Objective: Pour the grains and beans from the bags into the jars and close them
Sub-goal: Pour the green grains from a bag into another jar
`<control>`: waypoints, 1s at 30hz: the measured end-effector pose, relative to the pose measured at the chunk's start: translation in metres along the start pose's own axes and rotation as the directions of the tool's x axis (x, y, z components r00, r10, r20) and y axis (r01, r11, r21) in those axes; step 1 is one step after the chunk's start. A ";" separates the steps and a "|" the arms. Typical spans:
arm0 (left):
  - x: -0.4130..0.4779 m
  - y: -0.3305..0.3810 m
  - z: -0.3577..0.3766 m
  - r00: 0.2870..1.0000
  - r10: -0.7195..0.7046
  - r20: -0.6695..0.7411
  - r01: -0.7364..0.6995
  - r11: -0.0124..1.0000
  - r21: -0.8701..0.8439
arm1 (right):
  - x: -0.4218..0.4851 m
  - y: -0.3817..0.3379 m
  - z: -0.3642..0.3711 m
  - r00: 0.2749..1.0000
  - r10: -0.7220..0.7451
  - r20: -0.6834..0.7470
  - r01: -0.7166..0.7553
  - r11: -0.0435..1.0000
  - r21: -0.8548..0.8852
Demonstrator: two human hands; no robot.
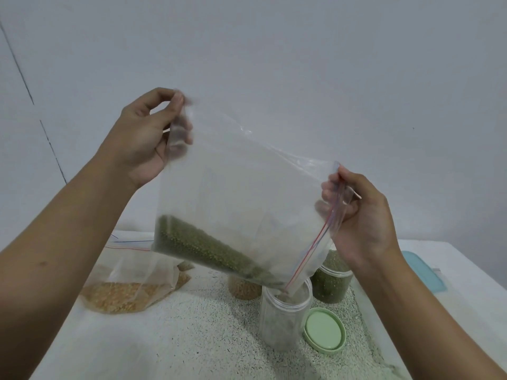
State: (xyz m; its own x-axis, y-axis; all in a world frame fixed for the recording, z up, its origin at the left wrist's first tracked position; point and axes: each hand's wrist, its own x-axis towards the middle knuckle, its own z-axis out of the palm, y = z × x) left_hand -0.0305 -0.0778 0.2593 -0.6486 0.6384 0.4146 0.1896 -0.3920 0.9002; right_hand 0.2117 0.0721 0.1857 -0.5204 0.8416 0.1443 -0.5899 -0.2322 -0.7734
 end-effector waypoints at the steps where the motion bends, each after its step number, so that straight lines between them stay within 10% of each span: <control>1: 0.000 0.000 0.001 1.000 0.002 0.002 -0.002 1.000 -0.002 | 0.000 0.001 -0.001 1.000 0.002 -0.004 -0.003 1.000 -0.001; 30: 0.000 0.009 0.007 0.999 0.032 0.023 -0.034 0.996 0.085 | 0.004 -0.002 -0.005 1.000 0.027 0.001 -0.027 0.997 0.070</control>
State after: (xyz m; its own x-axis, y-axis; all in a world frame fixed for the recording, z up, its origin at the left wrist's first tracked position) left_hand -0.0234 -0.0762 0.2683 -0.6247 0.6409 0.4462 0.2736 -0.3556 0.8937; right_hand 0.2140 0.0782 0.1849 -0.5366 0.8347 0.1235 -0.6172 -0.2885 -0.7320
